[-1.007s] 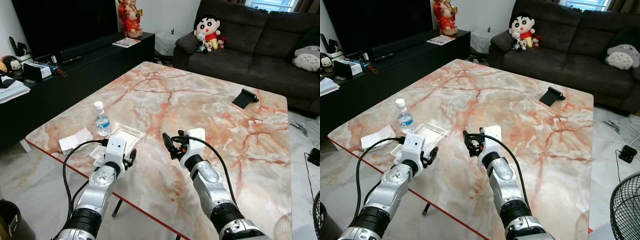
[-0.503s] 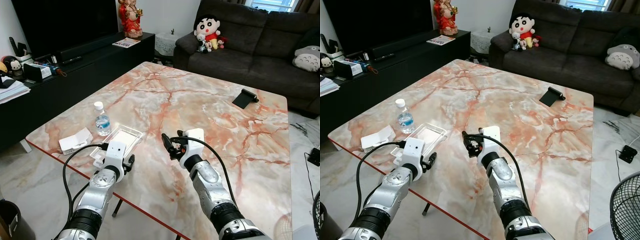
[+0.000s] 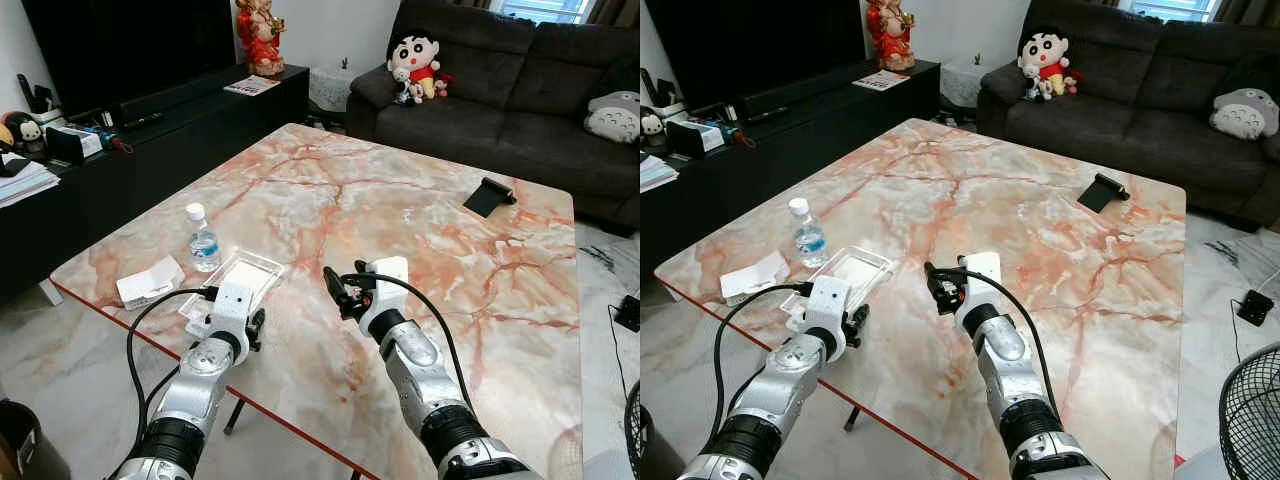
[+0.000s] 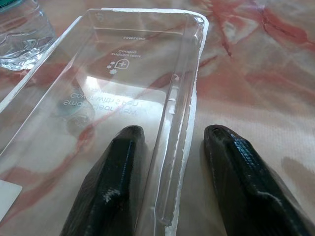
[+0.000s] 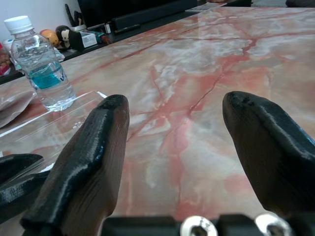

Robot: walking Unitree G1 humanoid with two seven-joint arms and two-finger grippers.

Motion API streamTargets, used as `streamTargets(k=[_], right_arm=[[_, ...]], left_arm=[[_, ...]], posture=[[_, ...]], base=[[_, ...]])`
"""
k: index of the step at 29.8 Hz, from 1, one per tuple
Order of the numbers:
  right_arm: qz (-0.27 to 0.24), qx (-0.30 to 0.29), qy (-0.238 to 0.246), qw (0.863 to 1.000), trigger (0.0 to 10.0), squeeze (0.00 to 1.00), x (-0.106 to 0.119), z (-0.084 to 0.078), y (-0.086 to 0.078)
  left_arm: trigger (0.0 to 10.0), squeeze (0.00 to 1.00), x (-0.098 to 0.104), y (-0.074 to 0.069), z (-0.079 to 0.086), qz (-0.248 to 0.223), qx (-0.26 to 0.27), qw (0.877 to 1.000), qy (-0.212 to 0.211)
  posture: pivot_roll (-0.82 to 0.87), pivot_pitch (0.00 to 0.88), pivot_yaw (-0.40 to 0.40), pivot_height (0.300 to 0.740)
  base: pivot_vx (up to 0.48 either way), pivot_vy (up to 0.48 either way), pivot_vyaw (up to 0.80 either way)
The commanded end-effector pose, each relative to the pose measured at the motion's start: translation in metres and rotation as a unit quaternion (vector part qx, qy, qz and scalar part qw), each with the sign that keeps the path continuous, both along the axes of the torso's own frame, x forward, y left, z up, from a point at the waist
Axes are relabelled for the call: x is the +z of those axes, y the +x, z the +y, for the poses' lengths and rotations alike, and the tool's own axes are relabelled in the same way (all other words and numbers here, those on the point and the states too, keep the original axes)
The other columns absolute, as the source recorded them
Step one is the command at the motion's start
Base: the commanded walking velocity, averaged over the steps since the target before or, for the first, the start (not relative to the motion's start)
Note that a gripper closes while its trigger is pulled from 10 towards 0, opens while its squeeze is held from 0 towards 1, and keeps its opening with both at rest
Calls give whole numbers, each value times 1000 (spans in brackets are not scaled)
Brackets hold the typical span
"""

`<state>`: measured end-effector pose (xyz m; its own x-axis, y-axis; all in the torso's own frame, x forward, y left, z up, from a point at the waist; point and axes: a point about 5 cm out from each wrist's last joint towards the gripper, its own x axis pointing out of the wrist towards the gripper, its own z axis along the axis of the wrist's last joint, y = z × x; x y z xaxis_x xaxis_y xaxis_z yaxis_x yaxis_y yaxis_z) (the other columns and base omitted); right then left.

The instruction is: Picking trash to rubbish bin

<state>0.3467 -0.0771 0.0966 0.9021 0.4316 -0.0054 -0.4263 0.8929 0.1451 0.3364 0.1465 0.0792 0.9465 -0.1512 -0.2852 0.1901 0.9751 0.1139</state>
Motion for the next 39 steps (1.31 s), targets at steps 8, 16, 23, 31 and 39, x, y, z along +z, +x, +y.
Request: streamTargets(k=[8,16,23,31,39], right_arm=[[-3,-3,0,1000,10000,0,2,-1,1],[-4,-5,-1,1000,10000,0,3,-2,2],[-6,-9,0,1000,10000,0,4,-2,3],[-30,-44,21,998,10000,0,15,-10,7],[-75,-102,49,991,10000,0,33,-25,14]], left_arm=[[0,0,4,3,-3,-1,-7,1000,5],[0,0,6,4,-9,-7,-10,1000,-12],[0,0,12,3,-17,-34,-27,999,-26],[10000,0,36,6,-26,-124,-28,991,-27],[10000,0,60,4,-27,-223,-10,974,-30]], posture=[[7,27,-57,740],[4,28,-56,740],[6,28,-57,740],[5,25,-54,740],[6,24,-55,740]], base=[[0,0,0],[0,0,0],[0,0,0],[0,0,0],[0,0,0]])
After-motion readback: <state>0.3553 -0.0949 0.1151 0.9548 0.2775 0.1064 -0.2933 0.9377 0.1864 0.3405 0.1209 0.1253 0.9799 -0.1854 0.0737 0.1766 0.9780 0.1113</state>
